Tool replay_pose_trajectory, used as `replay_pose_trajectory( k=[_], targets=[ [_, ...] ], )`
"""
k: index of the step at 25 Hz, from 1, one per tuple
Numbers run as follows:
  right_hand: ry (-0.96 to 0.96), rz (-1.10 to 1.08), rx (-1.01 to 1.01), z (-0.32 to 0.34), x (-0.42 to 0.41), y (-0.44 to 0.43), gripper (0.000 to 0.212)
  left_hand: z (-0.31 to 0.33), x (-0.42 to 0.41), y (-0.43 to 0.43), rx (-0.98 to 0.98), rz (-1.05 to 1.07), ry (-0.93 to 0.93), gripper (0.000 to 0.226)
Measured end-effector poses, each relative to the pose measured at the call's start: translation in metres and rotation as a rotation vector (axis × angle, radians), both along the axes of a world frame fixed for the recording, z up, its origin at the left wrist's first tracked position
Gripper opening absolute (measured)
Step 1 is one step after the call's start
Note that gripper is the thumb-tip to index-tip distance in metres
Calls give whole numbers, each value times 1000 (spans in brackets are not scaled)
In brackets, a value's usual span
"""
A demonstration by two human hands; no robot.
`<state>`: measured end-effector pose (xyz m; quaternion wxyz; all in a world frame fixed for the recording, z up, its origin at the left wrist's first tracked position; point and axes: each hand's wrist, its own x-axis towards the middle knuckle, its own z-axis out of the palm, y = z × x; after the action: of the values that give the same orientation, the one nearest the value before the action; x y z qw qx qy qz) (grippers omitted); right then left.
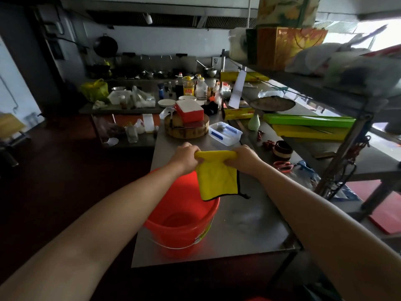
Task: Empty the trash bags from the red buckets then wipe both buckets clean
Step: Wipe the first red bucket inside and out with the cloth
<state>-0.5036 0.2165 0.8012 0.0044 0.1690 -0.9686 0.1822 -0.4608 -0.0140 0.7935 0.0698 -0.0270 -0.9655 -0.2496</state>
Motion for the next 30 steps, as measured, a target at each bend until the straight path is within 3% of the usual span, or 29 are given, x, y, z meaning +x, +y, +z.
replay_pose_trajectory(
  k=[4, 7, 9, 12, 15, 19, 21, 23, 26, 30],
  targets=[
    [118, 110, -101, -4, 3, -34, 27, 17, 19, -31, -36, -2, 99, 20],
    [35, 187, -189, -17, 22, -47, 19, 11, 52, -53, -46, -59, 94, 20],
    [-24, 252, -186, -37, 47, -47, 26, -9, 84, -62, -74, -127, 37, 24],
    [-17, 411, -33, -96, 95, -42, 36, -65, 136, -71, -151, -247, -24, 36],
    [-60, 498, 85, -141, 135, -36, 31, -126, 175, -71, -234, -248, -244, 71],
    [-13, 543, 310, -151, 139, -32, 56, -166, 187, -76, -394, -201, -303, 91],
    [-63, 541, 389, -150, 138, -36, 56, -173, 186, -82, -415, -171, -287, 90],
    [-90, 425, 342, -147, 137, -52, 69, -179, 184, -86, -355, -118, -256, 78],
    [17, 289, 338, -149, 140, -91, 71, -186, 184, -87, -294, -110, -110, 55],
    [-62, 406, 337, -164, 147, -137, 82, -197, 180, -101, -266, -132, 29, 45]
  ],
)
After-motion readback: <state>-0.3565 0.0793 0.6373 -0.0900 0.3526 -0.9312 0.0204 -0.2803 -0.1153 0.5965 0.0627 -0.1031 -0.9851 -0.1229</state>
